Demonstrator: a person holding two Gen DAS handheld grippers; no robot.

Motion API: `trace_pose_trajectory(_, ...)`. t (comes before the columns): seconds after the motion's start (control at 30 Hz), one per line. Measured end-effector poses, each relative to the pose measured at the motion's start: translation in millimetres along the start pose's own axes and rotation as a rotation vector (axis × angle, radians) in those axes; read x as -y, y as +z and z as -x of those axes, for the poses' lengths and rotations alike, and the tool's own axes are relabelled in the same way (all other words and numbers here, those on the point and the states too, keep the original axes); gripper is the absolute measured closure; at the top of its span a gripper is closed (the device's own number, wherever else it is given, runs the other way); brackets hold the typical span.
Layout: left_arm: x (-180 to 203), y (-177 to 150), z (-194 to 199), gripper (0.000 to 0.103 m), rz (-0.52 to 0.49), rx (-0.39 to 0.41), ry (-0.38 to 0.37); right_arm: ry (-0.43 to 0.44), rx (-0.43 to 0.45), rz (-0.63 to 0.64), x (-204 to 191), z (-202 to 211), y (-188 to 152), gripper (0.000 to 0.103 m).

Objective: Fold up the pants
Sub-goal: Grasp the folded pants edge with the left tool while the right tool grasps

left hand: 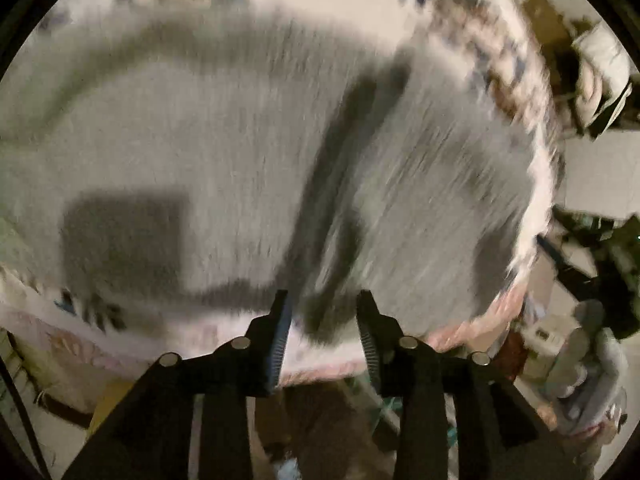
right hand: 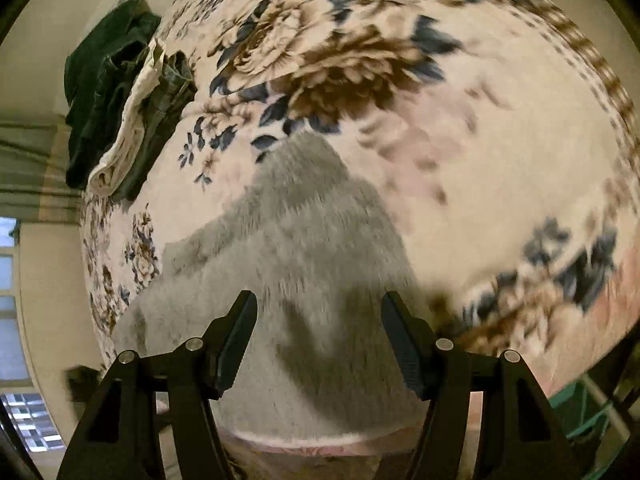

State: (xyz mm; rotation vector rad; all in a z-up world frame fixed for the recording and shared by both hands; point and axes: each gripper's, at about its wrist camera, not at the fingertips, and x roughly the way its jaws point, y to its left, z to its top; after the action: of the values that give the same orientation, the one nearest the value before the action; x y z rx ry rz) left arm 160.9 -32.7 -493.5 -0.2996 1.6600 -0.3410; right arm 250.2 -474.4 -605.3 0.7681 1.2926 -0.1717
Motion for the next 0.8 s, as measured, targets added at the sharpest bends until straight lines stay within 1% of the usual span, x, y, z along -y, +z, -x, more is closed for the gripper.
trace_pose_trajectory(0.03, 12, 13, 9, 0.045, -0.009, 0.046, -0.018, -0.003, -0.011, 0.013, -3, -6, 10, 0.036)
trace_pose_trajectory(0.07, 20, 27, 13, 0.040, -0.020, 0.084, -0.027, -0.001, -0.020, 0.021, -4, -9, 15, 0.036)
trace_pose_trajectory(0.1, 28, 38, 14, 0.038, -0.037, 0.107, -0.037, -0.007, -0.029, 0.032, -6, -14, 21, 0.036)
trace_pose_trajectory(0.13, 43, 59, 8, 0.038, -0.075, 0.118, -0.027, -0.023, -0.048, 0.051, -8, -21, 28, 0.036)
trace_pose_trajectory(0.23, 61, 102, -25, 0.038, -0.142, 0.078, 0.010, -0.028, -0.105, 0.071, -9, -38, 38, 0.036)
trace_pose_trajectory(0.27, 63, 109, -32, 0.040, -0.160, 0.064, 0.009, -0.031, -0.126, 0.081, -9, -44, 40, 0.036)
trace_pose_trajectory(0.3, 62, 115, -37, 0.061, -0.183, 0.052, 0.003, -0.043, -0.138, 0.093, -10, -49, 40, 0.037)
trace_pose_trajectory(0.33, 62, 116, -35, 0.087, -0.211, 0.061, 0.001, -0.056, -0.129, 0.109, -10, -51, 40, 0.051)
trace_pose_trajectory(0.37, 68, 116, -30, 0.087, -0.253, 0.082, 0.012, -0.074, -0.111, 0.120, -11, -51, 40, 0.079)
trace_pose_trajectory(0.4, 66, 111, -18, 0.089, -0.275, 0.108, 0.011, -0.088, -0.099, 0.124, -11, -50, 40, 0.086)
trace_pose_trajectory(0.43, 72, 111, -6, 0.091, -0.290, 0.149, -0.006, -0.087, -0.081, 0.123, -10, -47, 39, 0.089)
trace_pose_trajectory(0.47, 75, 110, -3, 0.091, -0.293, 0.163, -0.018, -0.087, -0.052, 0.123, -10, -42, 39, 0.097)
trace_pose_trajectory(0.5, 80, 111, 5, 0.091, -0.292, 0.183, -0.036, -0.093, -0.026, 0.126, -10, -37, 38, 0.098)
trace_pose_trajectory(0.57, 86, 118, 7, 0.091, -0.291, 0.206, -0.039, -0.098, 0.022, 0.120, -10, -28, 38, 0.098)
trace_pose_trajectory(0.63, 88, 128, 6, 0.091, -0.269, 0.207, -0.048, -0.091, 0.060, 0.103, -10, -22, 40, 0.099)
trace_pose_trajectory(0.67, 88, 133, 4, 0.091, -0.257, 0.210, -0.042, -0.090, 0.067, 0.100, -11, -20, 41, 0.102)
trace_pose_trajectory(0.7, 87, 138, 1, 0.091, -0.256, 0.202, -0.029, -0.093, 0.070, 0.103, -13, -19, 44, 0.102)
trace_pose_trajectory(0.73, 84, 144, -6, 0.089, -0.252, 0.176, -0.008, -0.098, 0.063, 0.110, -15, -20, 47, 0.102)
trace_pose_trajectory(0.77, 76, 148, -10, 0.088, -0.217, 0.148, -0.008, -0.092, 0.036, 0.110, -16, -24, 51, 0.102)
trace_pose_trajectory(0.8, 70, 148, -11, 0.084, -0.194, 0.132, -0.027, -0.074, 0.006, 0.101, -16, -26, 53, 0.101)
